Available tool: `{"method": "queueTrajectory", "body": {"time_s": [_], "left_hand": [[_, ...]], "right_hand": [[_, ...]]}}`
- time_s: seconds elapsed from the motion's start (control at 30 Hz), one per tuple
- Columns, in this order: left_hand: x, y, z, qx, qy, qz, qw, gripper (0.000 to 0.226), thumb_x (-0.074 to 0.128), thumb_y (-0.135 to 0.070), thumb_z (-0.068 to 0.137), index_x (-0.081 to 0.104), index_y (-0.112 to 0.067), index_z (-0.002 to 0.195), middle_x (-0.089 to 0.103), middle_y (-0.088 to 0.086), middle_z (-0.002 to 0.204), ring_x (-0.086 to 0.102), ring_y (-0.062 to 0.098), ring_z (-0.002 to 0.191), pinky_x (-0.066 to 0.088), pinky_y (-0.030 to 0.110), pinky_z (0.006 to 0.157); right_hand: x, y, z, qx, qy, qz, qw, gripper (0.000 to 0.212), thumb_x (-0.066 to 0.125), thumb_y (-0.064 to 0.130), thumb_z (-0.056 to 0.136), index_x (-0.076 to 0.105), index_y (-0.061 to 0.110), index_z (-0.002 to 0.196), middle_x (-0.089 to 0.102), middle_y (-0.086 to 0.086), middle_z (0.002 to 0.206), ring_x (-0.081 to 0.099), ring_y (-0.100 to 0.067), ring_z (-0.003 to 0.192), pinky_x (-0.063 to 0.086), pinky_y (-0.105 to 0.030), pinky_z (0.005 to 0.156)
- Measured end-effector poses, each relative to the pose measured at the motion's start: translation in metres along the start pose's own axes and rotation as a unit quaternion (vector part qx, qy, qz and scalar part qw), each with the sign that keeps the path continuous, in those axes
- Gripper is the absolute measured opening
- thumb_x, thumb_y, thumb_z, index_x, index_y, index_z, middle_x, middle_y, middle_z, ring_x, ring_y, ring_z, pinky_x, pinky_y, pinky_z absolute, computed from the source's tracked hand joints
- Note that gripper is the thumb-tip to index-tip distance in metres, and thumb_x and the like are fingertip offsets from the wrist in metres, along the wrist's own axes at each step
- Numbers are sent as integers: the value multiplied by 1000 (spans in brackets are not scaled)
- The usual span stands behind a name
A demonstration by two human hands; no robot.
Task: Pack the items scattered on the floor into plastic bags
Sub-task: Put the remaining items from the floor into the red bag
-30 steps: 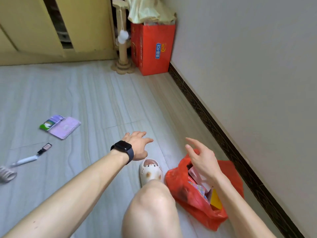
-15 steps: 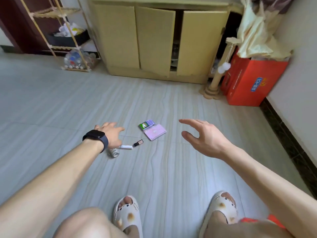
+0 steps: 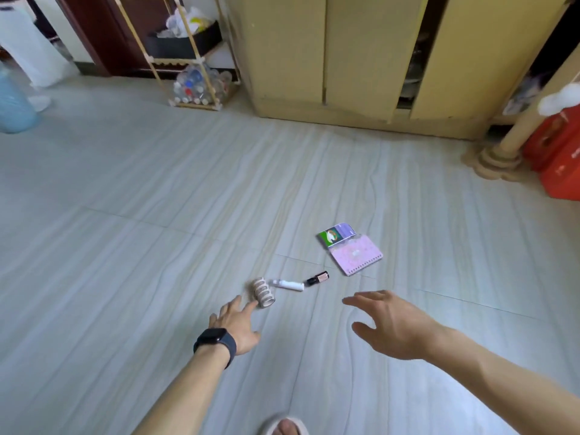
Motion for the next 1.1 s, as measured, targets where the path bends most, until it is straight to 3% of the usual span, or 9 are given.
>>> {"method": "queueTrajectory", "body": {"time_s": [0.17, 0.33, 0.53, 0.67, 0.73, 0.8, 0.83, 1.0, 1.1], "left_hand": [[41, 0, 65, -20, -22, -16, 999, 93, 59, -43, 85, -4, -39, 153, -17, 5, 161, 1, 29, 149, 13, 46, 119], [54, -1, 124, -4, -79, -19, 997, 101, 65, -48, 80, -4, -39, 153, -19, 6, 160, 4, 30, 149, 17, 42, 118], [68, -17, 155, -67, -114, -155, 979, 90, 64, -35, 85, 11, -15, 155, 24, 6, 156, 35, 26, 136, 35, 36, 106], [95, -31, 126, -61, -121, -160, 978, 83, 66, -37, 83, 23, -15, 151, 30, 4, 149, 47, 27, 125, 45, 36, 93], [107, -35, 111, -39, -109, -153, 981, 84, 68, -36, 81, 26, -17, 151, 31, 2, 148, 49, 26, 122, 46, 37, 94], [115, -38, 99, -23, -95, -152, 984, 86, 70, -35, 79, 26, -18, 151, 32, 0, 148, 49, 25, 123, 45, 36, 98], [118, -40, 93, -14, -88, -148, 985, 87, 70, -36, 78, 26, -18, 151, 31, 0, 148, 47, 24, 125, 43, 35, 100], [133, -44, 67, 21, -68, -105, 992, 87, 67, -39, 80, 22, -19, 152, 30, -1, 148, 43, 21, 128, 39, 31, 102], [144, -42, 49, 34, -67, -74, 994, 87, 65, -44, 82, 20, -19, 152, 29, -1, 150, 42, 19, 130, 37, 28, 103]], "right_hand": [[67, -32, 94, 43, 117, -2, 992, 60, 44, 47, 97, 28, 31, 153, 35, 2, 155, 33, -25, 140, 36, -38, 111], [94, -34, 167, 66, 55, 30, 996, 65, 40, 34, 101, 8, 29, 157, -1, -2, 166, 9, -26, 150, 26, -43, 118], [123, -40, 207, 21, 37, -38, 998, 78, 37, 16, 98, -11, 32, 156, -22, 1, 164, -14, -20, 152, 3, -48, 122], [130, -50, 203, 9, 63, -100, 993, 77, 40, 13, 97, -5, 27, 158, -15, 0, 165, -7, -21, 153, 5, -47, 123], [136, -49, 195, 9, 24, -115, 993, 68, 42, 14, 97, 12, 24, 158, 1, -5, 165, 18, -27, 147, 23, -41, 117], [140, -42, 181, 3, -38, -133, 990, 54, 56, 15, 89, 43, 22, 141, 29, -9, 150, 45, -28, 119, 40, -37, 87], [144, -41, 172, 1, -42, -150, 988, 48, 61, 15, 85, 50, 22, 131, 40, -9, 137, 48, -27, 107, 36, -35, 75], [172, -39, 122, 73, -31, -146, 986, 69, 72, 3, 50, 57, 11, 116, 53, -7, 85, 50, -25, 66, 33, -34, 50], [183, -31, 102, 74, -54, -130, 987, 57, 64, -3, 51, 51, 12, 105, 54, -10, 97, 50, -27, 71, 42, -36, 50]]}}
Point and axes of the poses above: each hand's wrist, its own z-axis towards the middle knuckle, its own x-axis out of the palm, y = z × x, the point moved 1 cm from there along z, towards the middle knuckle
